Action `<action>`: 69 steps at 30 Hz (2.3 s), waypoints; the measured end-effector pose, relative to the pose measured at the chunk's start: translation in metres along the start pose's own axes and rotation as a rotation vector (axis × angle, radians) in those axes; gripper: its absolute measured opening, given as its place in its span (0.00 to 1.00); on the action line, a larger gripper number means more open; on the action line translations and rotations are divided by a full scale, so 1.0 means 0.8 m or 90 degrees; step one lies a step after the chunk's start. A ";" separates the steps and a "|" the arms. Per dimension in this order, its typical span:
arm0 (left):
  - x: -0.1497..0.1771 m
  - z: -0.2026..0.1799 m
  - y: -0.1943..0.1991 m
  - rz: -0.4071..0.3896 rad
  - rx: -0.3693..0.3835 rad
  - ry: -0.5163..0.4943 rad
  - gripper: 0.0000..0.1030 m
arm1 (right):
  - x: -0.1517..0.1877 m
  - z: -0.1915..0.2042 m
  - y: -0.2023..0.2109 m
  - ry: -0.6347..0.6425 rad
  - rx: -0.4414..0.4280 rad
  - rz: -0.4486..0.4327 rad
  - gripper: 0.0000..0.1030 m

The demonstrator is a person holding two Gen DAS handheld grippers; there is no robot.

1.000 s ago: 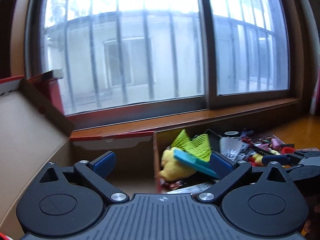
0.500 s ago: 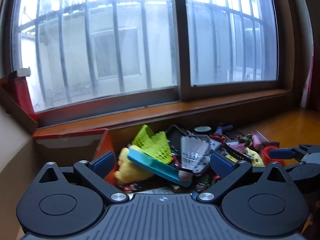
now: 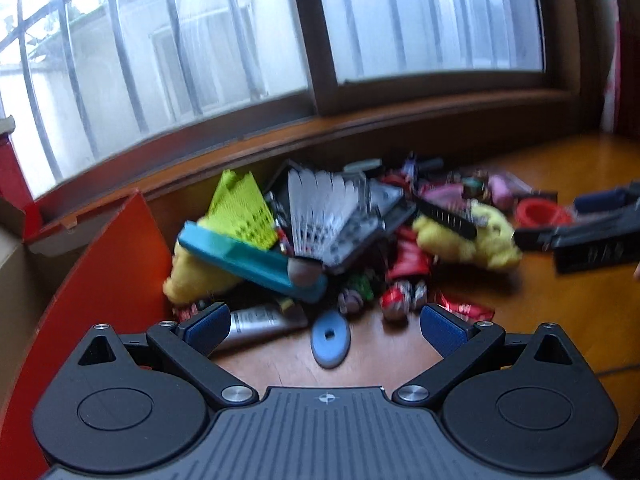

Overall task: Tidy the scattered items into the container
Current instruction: 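Move both grippers back from the box to the cluttered items, then close left gripper on the red round dish while right gripper reaches the smoky clear case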

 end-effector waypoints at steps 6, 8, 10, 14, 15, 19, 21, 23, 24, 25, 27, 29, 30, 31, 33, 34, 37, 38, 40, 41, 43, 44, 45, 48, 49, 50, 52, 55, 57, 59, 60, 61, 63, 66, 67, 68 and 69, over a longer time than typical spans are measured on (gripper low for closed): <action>0.008 -0.017 -0.026 0.029 -0.012 0.026 0.97 | 0.004 -0.031 -0.010 0.003 -0.004 0.012 0.96; 0.006 -0.024 -0.033 0.036 -0.016 0.034 0.96 | 0.004 -0.038 -0.014 0.007 -0.010 0.014 0.96; 0.004 -0.030 -0.034 0.039 -0.015 0.039 0.96 | 0.005 -0.044 -0.017 0.016 -0.012 0.016 0.96; 0.001 -0.046 -0.030 0.042 -0.013 0.025 0.96 | 0.004 -0.057 -0.024 0.024 -0.012 0.015 0.96; 0.000 -0.050 -0.030 0.043 -0.013 0.018 0.96 | 0.003 -0.060 -0.026 0.022 -0.012 0.014 0.96; -0.006 -0.059 -0.019 0.030 -0.008 -0.020 0.96 | -0.001 -0.070 -0.036 0.012 -0.010 0.009 0.95; -0.011 -0.062 -0.013 0.013 0.000 -0.035 0.97 | -0.003 -0.072 -0.038 0.010 -0.003 0.004 0.95; -0.018 -0.066 -0.012 0.006 0.020 -0.036 0.97 | -0.005 -0.073 -0.035 0.010 0.013 0.000 0.95; -0.021 -0.069 -0.012 0.002 0.030 -0.037 0.97 | -0.005 -0.074 -0.030 0.004 0.021 0.001 0.95; -0.026 -0.073 -0.009 -0.007 0.045 -0.032 0.97 | -0.006 -0.074 -0.025 -0.001 0.028 0.001 0.95; -0.035 -0.084 -0.003 -0.026 0.074 -0.027 0.97 | -0.004 -0.078 -0.013 0.003 0.024 -0.001 0.95; -0.042 -0.101 0.003 -0.044 0.099 -0.037 0.97 | 0.000 -0.087 0.000 0.000 0.034 -0.001 0.95; -0.046 -0.110 0.007 -0.053 0.111 -0.042 0.97 | 0.002 -0.095 0.006 -0.016 0.034 0.001 0.95; -0.050 -0.121 0.011 -0.059 0.120 -0.051 0.97 | 0.005 -0.102 0.012 -0.030 0.032 0.003 0.94; -0.056 -0.141 0.017 -0.071 0.139 -0.068 0.97 | 0.007 -0.119 0.024 -0.046 0.021 0.002 0.93; -0.059 -0.154 0.018 -0.077 0.148 -0.075 0.97 | 0.006 -0.127 0.028 -0.042 0.017 0.001 0.93; -0.068 -0.190 0.017 -0.093 0.156 -0.090 0.97 | 0.001 -0.152 0.030 -0.014 -0.012 0.008 0.88; -0.070 -0.202 0.014 -0.090 0.156 -0.090 0.97 | -0.002 -0.160 0.028 -0.003 -0.027 0.013 0.86; -0.077 -0.229 0.007 -0.074 0.157 -0.087 0.96 | -0.010 -0.173 0.027 0.020 -0.050 0.026 0.81; -0.081 -0.242 0.004 -0.068 0.160 -0.085 0.96 | -0.014 -0.180 0.026 0.030 -0.062 0.032 0.82; -0.086 -0.266 -0.003 -0.068 0.165 -0.094 0.93 | -0.017 -0.190 0.024 0.053 -0.103 0.041 0.82; -0.088 -0.274 -0.009 -0.064 0.153 -0.097 0.92 | -0.018 -0.195 0.021 0.065 -0.125 0.049 0.81; -0.089 -0.282 -0.015 -0.059 0.141 -0.099 0.90 | -0.019 -0.200 0.016 0.075 -0.139 0.060 0.81; -0.092 -0.292 -0.042 -0.010 0.128 -0.036 0.89 | -0.021 -0.210 0.000 0.105 -0.188 0.086 0.81; -0.092 -0.294 -0.050 0.008 0.128 -0.011 0.87 | -0.022 -0.212 -0.005 0.114 -0.208 0.091 0.81; -0.093 -0.295 -0.055 0.020 0.124 0.004 0.86 | -0.023 -0.212 -0.009 0.122 -0.225 0.096 0.80; -0.094 -0.298 -0.066 0.043 0.115 0.033 0.83 | -0.027 -0.215 -0.021 0.131 -0.254 0.102 0.78; -0.095 -0.301 -0.075 0.056 0.089 0.046 0.82 | -0.036 -0.221 -0.038 0.134 -0.293 0.112 0.78; -0.092 -0.301 -0.079 0.065 0.076 0.051 0.81 | -0.041 -0.225 -0.047 0.133 -0.312 0.117 0.77; -0.089 -0.304 -0.083 0.073 0.067 0.050 0.81 | -0.044 -0.225 -0.056 0.135 -0.328 0.122 0.76; -0.087 -0.306 -0.085 0.076 0.064 0.049 0.79 | -0.046 -0.226 -0.059 0.137 -0.336 0.124 0.76; -0.086 -0.307 -0.086 0.079 0.061 0.048 0.78 | -0.047 -0.225 -0.062 0.139 -0.343 0.126 0.76; -0.087 -0.309 -0.086 0.074 0.066 0.059 0.70 | -0.047 -0.223 -0.069 0.148 -0.353 0.131 0.76; -0.091 -0.311 -0.089 0.068 0.065 0.066 0.67 | -0.048 -0.220 -0.078 0.151 -0.370 0.139 0.75; -0.091 -0.310 -0.088 0.065 0.061 0.064 0.67 | -0.049 -0.220 -0.081 0.149 -0.377 0.142 0.75; -0.091 -0.309 -0.085 0.063 0.057 0.063 0.67 | -0.050 -0.220 -0.084 0.143 -0.383 0.143 0.75; -0.091 -0.307 -0.083 0.061 0.052 0.061 0.67 | -0.051 -0.221 -0.086 0.137 -0.389 0.144 0.75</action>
Point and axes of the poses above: each gripper's, at about its wrist camera, not at the fingertips, and y roughly against the way its jaws point, z to its left, x to its underside, the point moved 7 cm from there along -y, roughly the way its jaws point, and after that the axes turned 11 degrees about -x, right-handed, at the moved point
